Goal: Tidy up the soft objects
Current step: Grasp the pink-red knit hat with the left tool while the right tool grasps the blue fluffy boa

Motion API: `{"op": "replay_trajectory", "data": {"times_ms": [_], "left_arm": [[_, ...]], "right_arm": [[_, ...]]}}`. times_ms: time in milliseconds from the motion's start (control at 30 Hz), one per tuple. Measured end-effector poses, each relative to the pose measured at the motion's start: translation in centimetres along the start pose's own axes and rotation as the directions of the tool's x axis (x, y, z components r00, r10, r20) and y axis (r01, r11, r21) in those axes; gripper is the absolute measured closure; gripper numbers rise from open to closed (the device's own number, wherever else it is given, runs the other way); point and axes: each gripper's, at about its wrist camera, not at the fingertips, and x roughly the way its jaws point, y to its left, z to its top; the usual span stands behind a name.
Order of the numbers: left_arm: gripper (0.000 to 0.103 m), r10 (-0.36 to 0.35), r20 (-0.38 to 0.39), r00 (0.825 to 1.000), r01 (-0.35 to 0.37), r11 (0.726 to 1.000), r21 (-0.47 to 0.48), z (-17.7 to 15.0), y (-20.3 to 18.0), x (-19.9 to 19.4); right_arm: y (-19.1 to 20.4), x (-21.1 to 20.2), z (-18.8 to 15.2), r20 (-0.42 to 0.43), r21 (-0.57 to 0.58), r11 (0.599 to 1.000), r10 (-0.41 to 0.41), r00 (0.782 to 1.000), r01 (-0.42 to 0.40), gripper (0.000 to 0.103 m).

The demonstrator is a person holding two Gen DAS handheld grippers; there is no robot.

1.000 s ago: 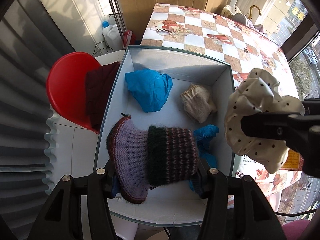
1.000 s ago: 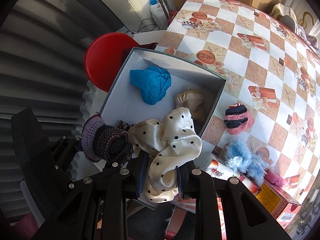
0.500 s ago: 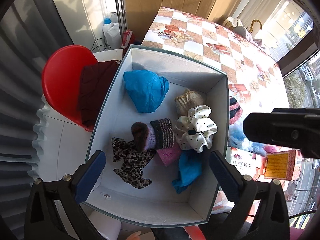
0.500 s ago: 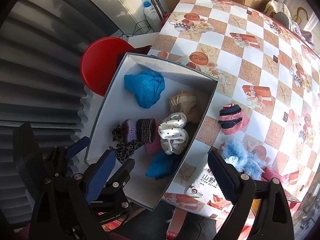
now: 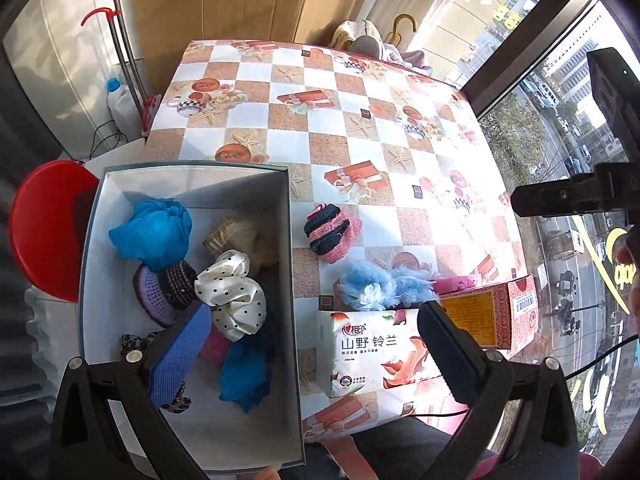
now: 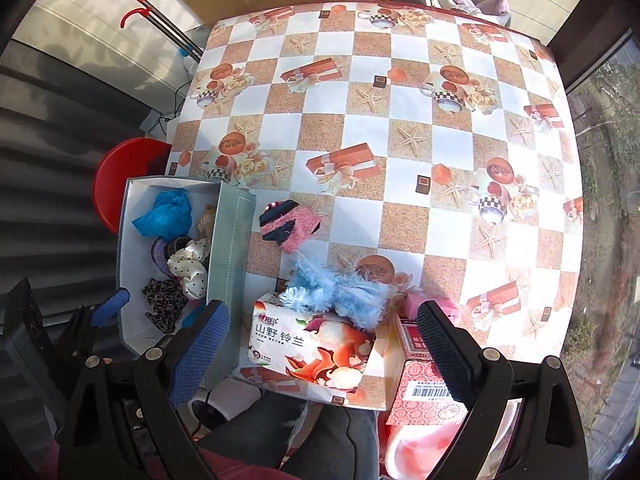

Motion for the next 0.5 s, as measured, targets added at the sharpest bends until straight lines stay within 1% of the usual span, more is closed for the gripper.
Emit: {"op": "replay_trajectory", "data": {"times_ms": [67, 133, 200, 300, 400, 500], "left_arm": [[0.0, 0.001, -0.037, 0.999, 0.0, 1.0, 0.022, 0.5, -1.5, 1.4], [0.0, 0.007, -0.06, 0.998, -0.005, 0.999, 0.037, 1.0, -2.7, 2.3], [0.0, 0.01, -0.073, 0.997, -0.006, 0.999, 0.051, 1.2, -3.5, 2.8], [0.0, 0.028, -0.093, 0.995, -0.021, 0.997, 0.072, 1.2, -4.3, 3.5], [0.0, 0.043, -0.112, 0.993, -0.035, 0.996, 0.079, 0.9, -4.8, 4.0], [0.0, 0.047, -0.127, 0.991, -0.039, 0.997, 0.063, 0.6, -5.0, 4.3]], "right_arm": [[-2.4, 0.6, -0.1, -0.024, 0.037, 0.999, -0.013, 1.0, 0.014, 0.007], [-4.1, 1.5, -0.2, -0.059, 0.046, 0.999, -0.021, 0.998, 0.024, 0.007], [-5.1, 2.7, 0.1, -0.105, 0.013, 0.999, -0.046, 0.993, 0.047, 0.007], [-5.4, 5.0, 0.8, -0.169, -0.084, 0.992, -0.107, 0.98, 0.093, 0.007], [-5.2, 8.2, 1.9, -0.25, -0.184, 0.978, -0.147, 0.957, 0.102, 0.007], [-4.3, 12.3, 2.7, -0.346, -0.267, 0.961, -0.168, 0.923, 0.075, 0.007]]}}
